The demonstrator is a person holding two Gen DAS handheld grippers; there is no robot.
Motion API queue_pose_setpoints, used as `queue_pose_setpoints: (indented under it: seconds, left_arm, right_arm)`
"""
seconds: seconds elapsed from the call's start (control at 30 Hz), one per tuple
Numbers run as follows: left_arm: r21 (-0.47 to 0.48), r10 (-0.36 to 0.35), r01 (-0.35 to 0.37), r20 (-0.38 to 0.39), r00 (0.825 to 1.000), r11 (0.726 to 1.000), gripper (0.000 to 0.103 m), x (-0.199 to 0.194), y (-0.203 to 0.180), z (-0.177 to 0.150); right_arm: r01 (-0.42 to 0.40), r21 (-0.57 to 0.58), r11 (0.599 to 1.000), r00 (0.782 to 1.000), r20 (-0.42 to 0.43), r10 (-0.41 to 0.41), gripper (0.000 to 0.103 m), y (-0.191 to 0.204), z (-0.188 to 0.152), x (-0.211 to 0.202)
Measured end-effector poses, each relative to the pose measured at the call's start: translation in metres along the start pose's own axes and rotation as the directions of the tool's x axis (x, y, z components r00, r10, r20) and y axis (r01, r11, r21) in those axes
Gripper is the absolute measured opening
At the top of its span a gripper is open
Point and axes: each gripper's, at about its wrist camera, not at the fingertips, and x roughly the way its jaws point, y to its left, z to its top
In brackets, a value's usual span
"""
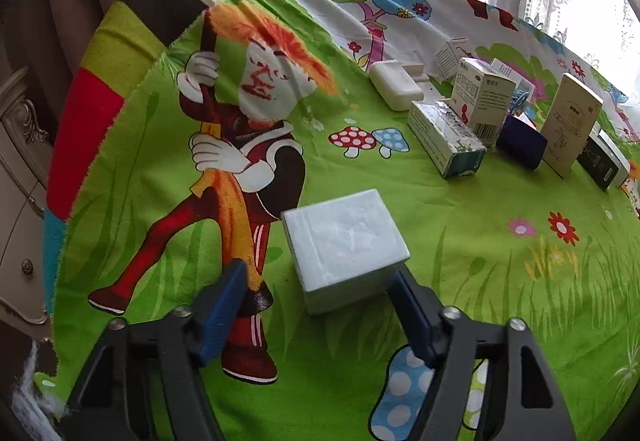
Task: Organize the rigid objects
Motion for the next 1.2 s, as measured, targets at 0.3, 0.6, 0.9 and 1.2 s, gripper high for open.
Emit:
queue_pose_setpoints:
  seconds: [0.3,0.6,0.9,1.2]
  left_arm:
    - [-0.041,-0.018,0.019,0.03,0.999,0.999,0.043,-0.036,-0.003,-0.03]
    - [0.093,-0.12,0.115,0.053,0.991,0.989,0.043,-0.09,-0.054,-0.07]
    - [0.238,-0.215,0.194,0.064,0.975,0.952,0.043,-0.127,-0.108,-0.087]
    - [0.368,-0.266,0.224,0.067,0.962,0.902,0.043,-0.153,-0.151,-0.103]
  right_arm:
    - [0.038,0.011,0.999,0.999,0.024,-0.038,0.035,-0.022,-0.033,-0.042]
    - [0.061,0.063,0.996,0.998,0.017,-0.062,0.035,-0.043,-0.046,-0.053]
    - [0.082,0.071,0.994,0.996,0.025,-0.084,0.035,-0.048,-0.055,-0.071]
    - [0.116,0.11,0.987,0.992,0.032,-0.12,0.035,-0.068,-0.068,-0.093]
